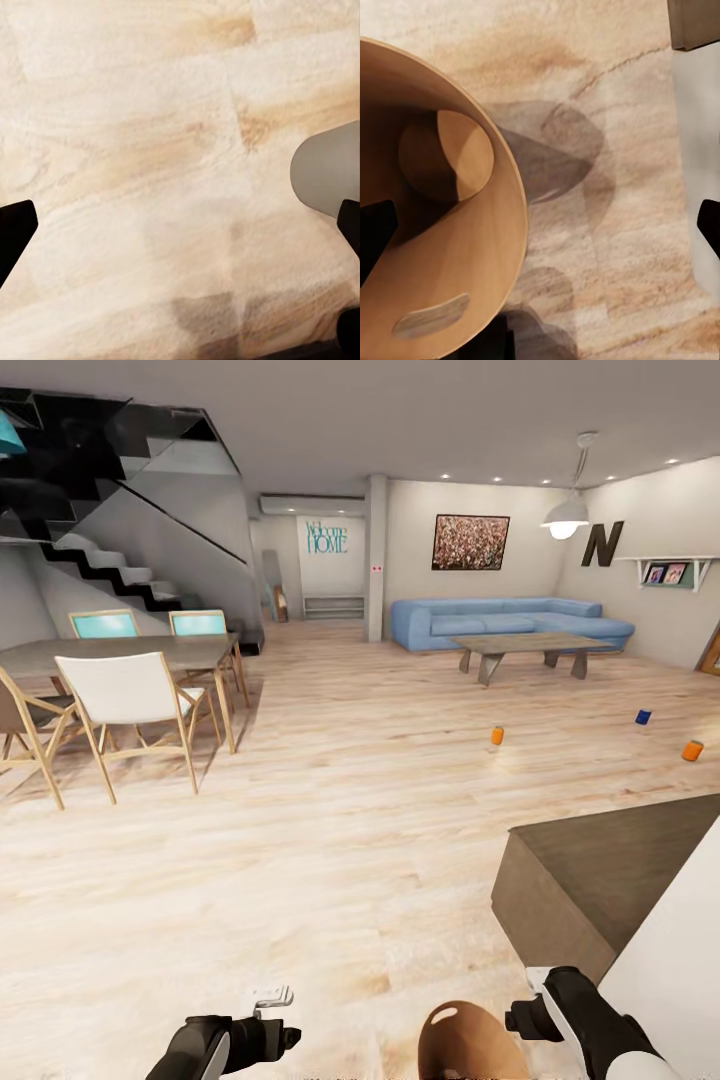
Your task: Put the three can of soda from the living room inside the tash can in the kitchen.
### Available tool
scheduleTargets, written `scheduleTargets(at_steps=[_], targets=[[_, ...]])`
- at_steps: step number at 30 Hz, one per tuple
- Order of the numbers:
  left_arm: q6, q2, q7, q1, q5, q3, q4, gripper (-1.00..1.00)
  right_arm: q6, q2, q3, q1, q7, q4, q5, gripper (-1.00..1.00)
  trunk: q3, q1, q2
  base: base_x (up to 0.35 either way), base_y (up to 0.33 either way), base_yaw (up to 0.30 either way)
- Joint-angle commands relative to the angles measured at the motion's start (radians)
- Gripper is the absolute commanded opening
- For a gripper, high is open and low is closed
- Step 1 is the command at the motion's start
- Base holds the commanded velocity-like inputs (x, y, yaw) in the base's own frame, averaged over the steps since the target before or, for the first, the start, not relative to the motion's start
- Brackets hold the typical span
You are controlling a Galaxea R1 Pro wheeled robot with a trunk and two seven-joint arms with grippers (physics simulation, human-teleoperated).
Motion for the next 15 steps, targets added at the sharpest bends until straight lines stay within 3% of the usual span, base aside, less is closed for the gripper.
scheduleTargets(at_steps=[1,15], targets=[[0.0,0.0,0.0,0.0,0.0,0.0,0.0,1.0,0.0,0.0,0.0,0.0,0.0,0.0,0.0,1.0,-0.003,0.004,-0.007,0.0,0.0,0.0],[0.0,0.0,0.0,0.0,0.0,-0.001,-0.002,1.0,0.0,0.004,0.001,0.0,-0.001,0.019,0.001,1.0,-0.047,0.058,-0.105,0.0,0.0,0.0]])
